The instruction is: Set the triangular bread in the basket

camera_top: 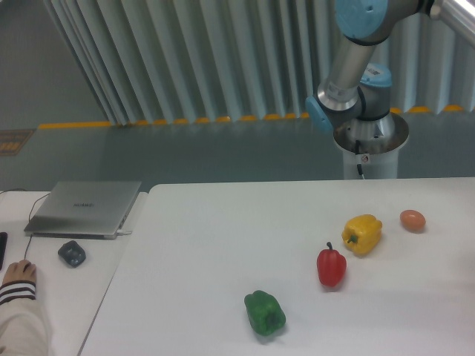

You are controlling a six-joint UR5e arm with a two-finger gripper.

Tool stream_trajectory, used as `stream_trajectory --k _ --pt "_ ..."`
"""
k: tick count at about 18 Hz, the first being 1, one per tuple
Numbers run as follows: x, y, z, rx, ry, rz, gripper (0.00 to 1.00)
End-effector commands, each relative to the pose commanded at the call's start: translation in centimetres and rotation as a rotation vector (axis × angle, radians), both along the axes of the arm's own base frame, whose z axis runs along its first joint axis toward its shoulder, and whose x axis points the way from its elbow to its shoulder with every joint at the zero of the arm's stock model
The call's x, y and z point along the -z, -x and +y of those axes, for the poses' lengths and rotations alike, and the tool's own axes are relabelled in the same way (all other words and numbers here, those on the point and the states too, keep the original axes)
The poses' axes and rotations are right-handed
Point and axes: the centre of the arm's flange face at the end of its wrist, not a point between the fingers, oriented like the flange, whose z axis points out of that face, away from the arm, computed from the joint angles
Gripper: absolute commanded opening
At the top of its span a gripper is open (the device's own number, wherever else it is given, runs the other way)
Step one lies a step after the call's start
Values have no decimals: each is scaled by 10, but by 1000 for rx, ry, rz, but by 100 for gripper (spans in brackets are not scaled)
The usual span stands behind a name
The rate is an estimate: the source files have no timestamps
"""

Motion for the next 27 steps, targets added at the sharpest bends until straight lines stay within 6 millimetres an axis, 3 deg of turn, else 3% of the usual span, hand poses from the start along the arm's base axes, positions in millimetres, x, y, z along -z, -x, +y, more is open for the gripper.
stream_trajectory --k 3,5,8,14,19,27 --pt "-2 -9 8 18 -3 -3 100" --pt "-3 -24 22 45 2 -8 100" --pt "-1 -40 25 67 14 -35 100" --pt "-12 -76 38 134 -82 -235 100" --pt "-17 -139 69 218 -30 -354 100" --pt "-18 -173 72 248 -2 -375 100"
